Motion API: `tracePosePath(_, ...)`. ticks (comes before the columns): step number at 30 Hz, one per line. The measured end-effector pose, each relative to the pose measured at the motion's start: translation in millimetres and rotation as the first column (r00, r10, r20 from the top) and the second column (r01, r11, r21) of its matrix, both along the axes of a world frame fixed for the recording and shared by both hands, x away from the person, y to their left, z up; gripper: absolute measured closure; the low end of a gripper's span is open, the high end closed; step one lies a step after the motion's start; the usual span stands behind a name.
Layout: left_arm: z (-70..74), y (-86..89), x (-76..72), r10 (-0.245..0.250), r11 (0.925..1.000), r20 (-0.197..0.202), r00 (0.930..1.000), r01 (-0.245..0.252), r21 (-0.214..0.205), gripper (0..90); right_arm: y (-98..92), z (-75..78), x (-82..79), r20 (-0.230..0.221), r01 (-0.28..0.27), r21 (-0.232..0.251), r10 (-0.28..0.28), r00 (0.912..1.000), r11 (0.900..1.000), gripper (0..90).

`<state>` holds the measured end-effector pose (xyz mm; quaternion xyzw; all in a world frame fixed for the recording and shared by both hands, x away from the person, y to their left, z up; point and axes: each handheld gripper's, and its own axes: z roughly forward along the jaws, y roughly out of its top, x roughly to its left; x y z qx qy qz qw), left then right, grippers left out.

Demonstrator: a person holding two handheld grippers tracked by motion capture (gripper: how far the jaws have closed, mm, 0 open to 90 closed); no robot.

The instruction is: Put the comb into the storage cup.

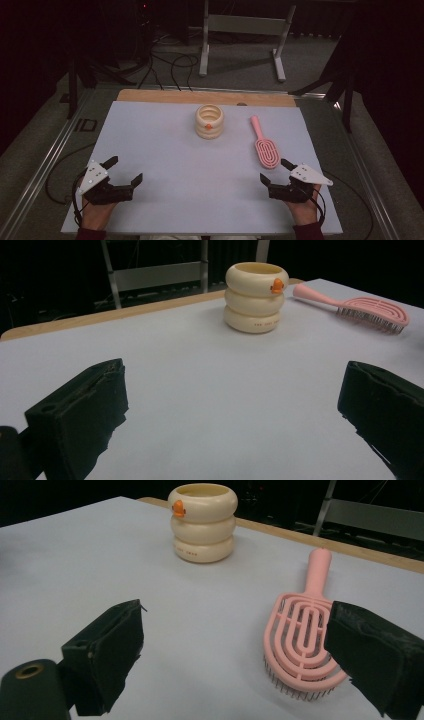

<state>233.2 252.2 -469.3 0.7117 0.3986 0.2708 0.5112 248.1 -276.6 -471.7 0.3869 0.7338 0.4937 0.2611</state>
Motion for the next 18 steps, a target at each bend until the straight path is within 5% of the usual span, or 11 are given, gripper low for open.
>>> tracePosePath(18,-1.4,3.0,-1.1,0.02,0.9998,-0.005,0.9998,-0.02,0.005,0.3,-3.2,2.5,7.8,-0.035,0.022,0.009,-0.022,0.9991,0.9997,9.2)
